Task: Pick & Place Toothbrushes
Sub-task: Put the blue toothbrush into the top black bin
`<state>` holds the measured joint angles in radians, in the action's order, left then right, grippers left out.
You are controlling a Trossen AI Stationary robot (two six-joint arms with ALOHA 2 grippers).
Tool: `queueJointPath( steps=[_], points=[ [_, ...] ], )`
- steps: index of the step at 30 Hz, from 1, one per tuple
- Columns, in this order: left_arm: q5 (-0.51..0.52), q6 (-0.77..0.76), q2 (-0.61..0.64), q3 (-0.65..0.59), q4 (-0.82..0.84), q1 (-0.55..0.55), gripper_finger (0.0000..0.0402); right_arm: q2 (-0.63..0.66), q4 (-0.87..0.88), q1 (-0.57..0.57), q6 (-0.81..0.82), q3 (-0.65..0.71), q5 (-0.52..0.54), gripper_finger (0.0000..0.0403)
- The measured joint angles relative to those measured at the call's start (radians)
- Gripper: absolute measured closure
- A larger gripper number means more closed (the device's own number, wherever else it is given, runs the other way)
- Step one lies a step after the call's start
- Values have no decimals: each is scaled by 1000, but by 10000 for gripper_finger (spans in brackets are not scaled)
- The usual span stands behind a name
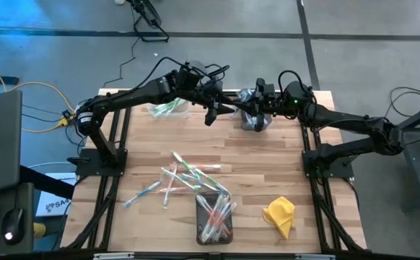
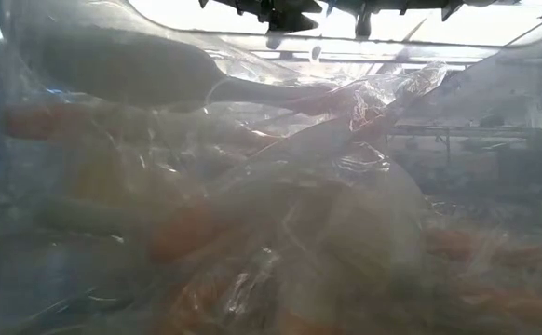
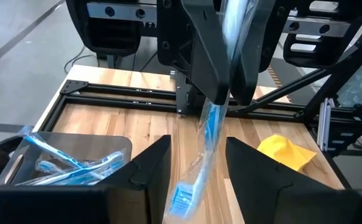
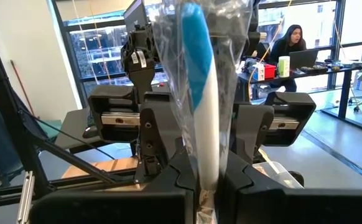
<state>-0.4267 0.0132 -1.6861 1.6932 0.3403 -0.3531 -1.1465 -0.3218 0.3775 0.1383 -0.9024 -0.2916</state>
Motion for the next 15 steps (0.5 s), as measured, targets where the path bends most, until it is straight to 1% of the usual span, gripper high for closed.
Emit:
queueJointPath(
  steps=[15],
  points=[
    [2, -10, 0, 0, -15, 0, 251, 0, 30, 0, 0, 0, 1, 390]
  ],
)
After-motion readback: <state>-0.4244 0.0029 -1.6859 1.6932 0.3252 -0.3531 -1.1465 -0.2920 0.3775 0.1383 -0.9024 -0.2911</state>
